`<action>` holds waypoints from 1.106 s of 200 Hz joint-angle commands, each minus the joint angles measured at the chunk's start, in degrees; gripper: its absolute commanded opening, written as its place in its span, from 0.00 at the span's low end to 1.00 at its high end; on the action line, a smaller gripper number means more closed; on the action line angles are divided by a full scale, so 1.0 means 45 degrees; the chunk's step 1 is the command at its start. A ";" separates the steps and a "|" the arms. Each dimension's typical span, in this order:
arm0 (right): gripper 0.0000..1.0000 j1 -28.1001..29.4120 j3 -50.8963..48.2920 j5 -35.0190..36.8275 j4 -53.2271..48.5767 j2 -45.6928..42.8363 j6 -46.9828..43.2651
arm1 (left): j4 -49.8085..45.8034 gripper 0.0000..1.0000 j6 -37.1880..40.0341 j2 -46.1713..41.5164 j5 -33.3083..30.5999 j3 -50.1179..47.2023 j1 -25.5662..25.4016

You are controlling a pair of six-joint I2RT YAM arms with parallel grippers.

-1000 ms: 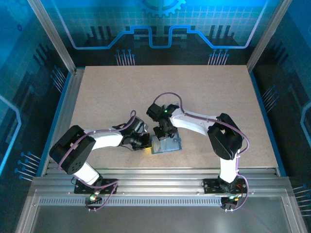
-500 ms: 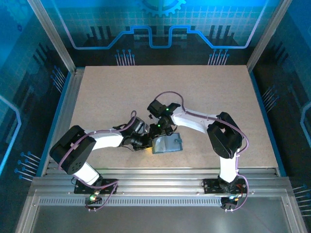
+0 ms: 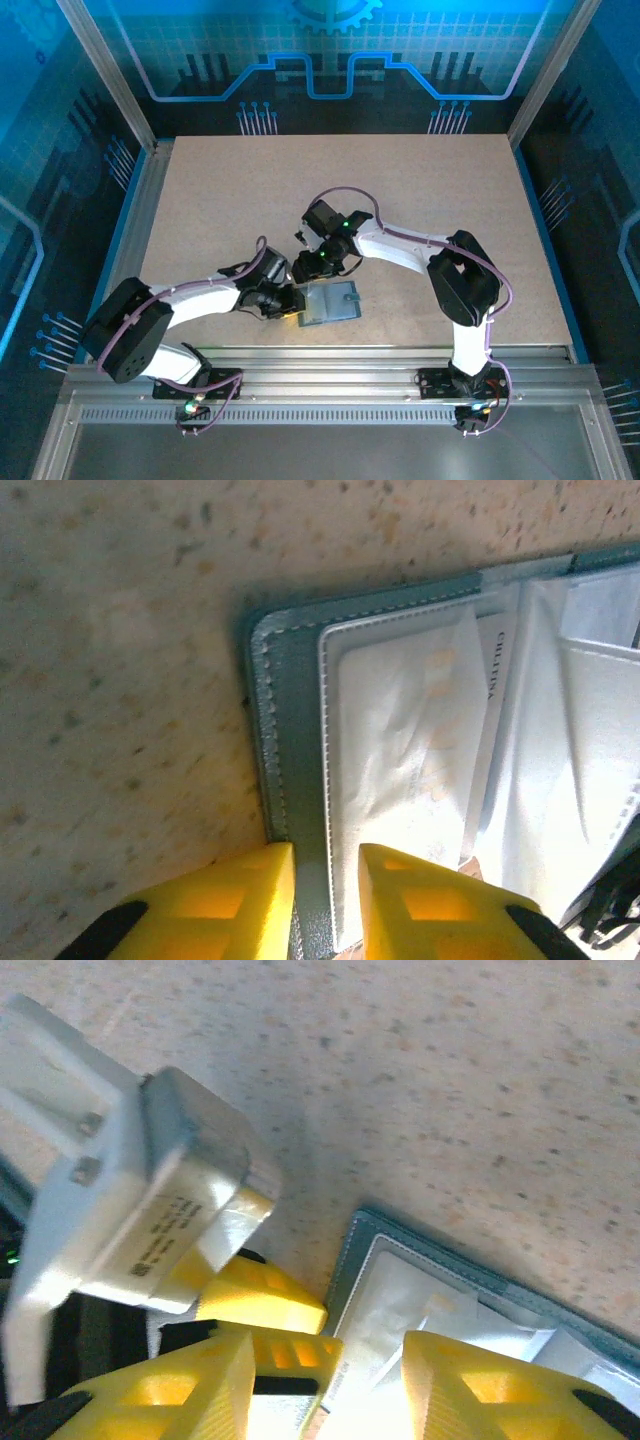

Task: Put the credit cards into the card holder
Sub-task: Flip over the card slot in the card holder, then pick up the credit card from the storage box.

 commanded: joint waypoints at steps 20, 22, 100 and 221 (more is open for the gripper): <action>0.47 0.0056 0.0644 -0.0879 0.0233 -0.0460 -0.0284 | -0.1727 0.34 0.0029 -0.1551 -0.0147 -0.0516 0.0486; 0.47 0.0064 0.0693 -0.0865 0.0189 -0.0456 -0.0298 | -0.1784 0.35 0.0043 -0.1634 -0.0143 -0.0522 0.0517; 0.51 -0.1384 0.2607 0.4797 -0.3596 -0.1202 -0.1118 | -0.3683 0.59 0.0785 -0.2945 -0.0596 0.0715 0.0934; 0.50 -0.4195 0.3942 0.6529 -0.4794 0.1043 -0.1915 | -0.2032 0.51 0.1434 0.1291 -0.0344 0.2161 0.0676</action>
